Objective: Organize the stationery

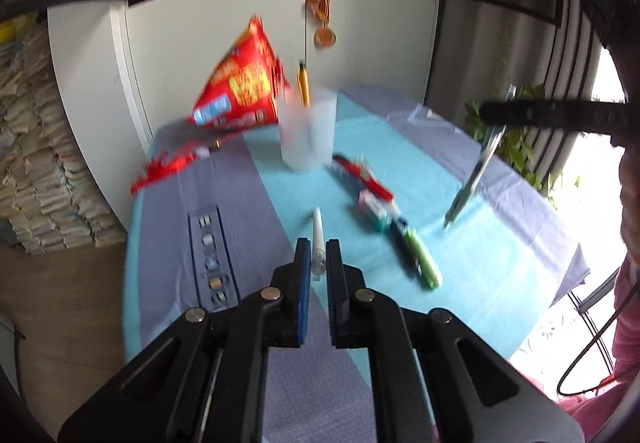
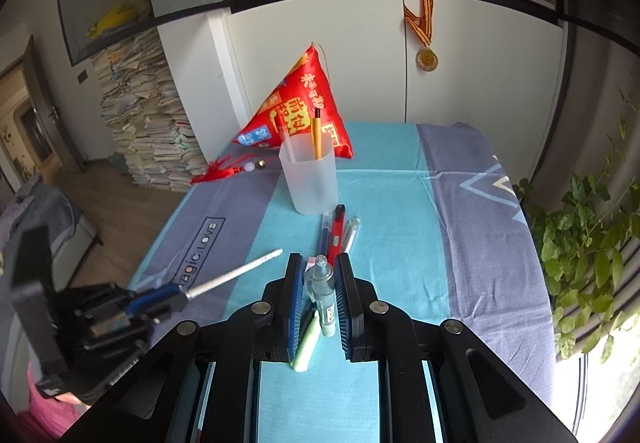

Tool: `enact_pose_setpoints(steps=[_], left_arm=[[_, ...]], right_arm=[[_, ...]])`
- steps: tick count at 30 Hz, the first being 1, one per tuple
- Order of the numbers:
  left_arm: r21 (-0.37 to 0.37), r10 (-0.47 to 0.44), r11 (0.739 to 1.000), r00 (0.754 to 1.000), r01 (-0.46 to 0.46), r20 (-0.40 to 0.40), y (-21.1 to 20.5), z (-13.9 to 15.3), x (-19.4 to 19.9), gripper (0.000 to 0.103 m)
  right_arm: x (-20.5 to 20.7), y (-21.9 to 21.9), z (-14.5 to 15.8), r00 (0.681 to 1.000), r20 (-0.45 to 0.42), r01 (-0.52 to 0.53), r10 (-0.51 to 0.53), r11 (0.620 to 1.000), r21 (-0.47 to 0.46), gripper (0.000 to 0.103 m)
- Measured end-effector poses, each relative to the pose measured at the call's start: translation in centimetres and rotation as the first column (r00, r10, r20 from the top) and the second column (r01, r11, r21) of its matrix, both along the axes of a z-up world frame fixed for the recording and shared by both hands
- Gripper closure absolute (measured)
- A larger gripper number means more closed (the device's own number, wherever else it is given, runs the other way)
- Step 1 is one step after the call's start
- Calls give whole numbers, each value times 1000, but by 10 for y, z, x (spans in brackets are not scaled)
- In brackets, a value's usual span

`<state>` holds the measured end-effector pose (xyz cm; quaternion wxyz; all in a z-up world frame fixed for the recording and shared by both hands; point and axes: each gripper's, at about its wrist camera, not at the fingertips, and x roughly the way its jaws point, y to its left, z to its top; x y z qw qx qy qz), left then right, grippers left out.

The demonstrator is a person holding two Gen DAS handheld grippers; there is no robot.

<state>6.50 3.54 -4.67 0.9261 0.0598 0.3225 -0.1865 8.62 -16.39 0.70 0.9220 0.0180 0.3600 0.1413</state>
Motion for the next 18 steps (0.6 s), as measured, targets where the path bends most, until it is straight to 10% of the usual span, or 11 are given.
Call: enact_pose_setpoints(steps=[18], left_arm=[[-50,40,998,998,-37,46,-9,62,34,98]], right_arm=[[7,6,25,999,46,14,-15,1000,15,86]])
